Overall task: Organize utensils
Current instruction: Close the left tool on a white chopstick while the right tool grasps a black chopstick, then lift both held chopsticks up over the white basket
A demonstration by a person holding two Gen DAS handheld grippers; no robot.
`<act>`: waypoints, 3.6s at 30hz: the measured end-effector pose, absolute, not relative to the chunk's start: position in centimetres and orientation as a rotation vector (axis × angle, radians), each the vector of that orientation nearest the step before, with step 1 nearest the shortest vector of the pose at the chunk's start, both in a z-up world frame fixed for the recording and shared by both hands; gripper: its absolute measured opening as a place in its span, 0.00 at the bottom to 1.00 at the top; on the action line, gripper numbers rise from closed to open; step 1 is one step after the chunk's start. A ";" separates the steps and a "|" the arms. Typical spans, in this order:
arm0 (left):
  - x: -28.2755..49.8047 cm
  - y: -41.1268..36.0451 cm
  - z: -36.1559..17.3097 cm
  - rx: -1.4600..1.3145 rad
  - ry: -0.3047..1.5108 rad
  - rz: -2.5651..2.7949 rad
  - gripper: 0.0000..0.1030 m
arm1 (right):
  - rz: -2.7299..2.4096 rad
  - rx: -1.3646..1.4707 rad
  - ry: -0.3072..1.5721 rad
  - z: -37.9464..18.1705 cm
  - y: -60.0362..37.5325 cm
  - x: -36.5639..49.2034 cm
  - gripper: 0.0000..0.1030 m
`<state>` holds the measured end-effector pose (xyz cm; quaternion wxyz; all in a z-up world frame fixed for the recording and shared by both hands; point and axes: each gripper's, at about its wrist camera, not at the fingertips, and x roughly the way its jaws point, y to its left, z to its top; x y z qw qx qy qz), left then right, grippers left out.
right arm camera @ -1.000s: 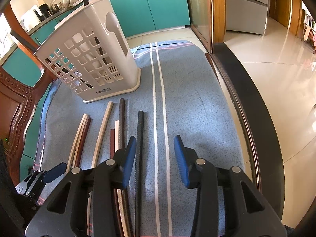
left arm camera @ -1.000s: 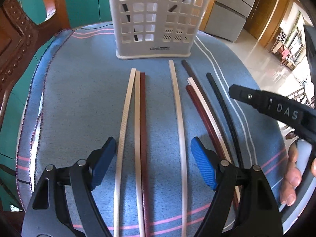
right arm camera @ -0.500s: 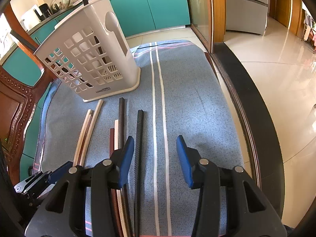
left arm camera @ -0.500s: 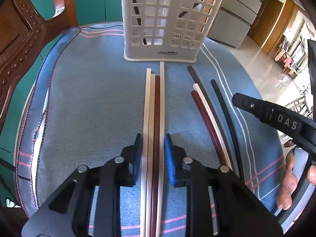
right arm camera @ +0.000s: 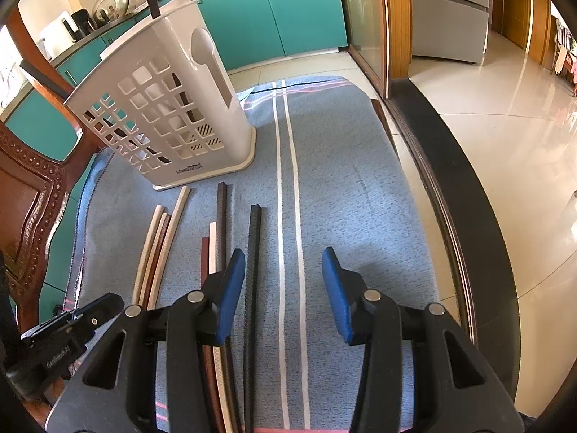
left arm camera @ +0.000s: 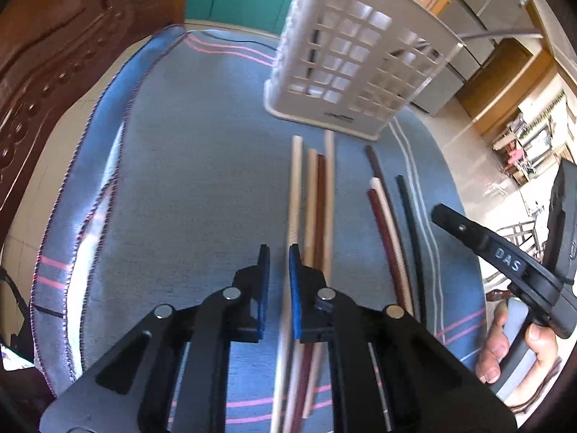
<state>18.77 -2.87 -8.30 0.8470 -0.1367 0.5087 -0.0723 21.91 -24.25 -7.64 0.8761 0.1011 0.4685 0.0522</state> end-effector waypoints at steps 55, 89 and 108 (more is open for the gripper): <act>20.2 -5.6 -9.1 -0.073 1.085 0.008 0.06 | 0.135 -0.026 0.998 -9.6 -20.2 21.6 0.07; 21.6 -5.3 -7.0 -0.109 0.976 -0.032 0.07 | 0.228 0.005 0.887 -7.0 -19.4 19.9 0.06; 15.1 -3.3 8.3 -0.184 0.602 -0.167 0.06 | 0.411 0.203 0.548 6.9 -24.1 13.5 0.07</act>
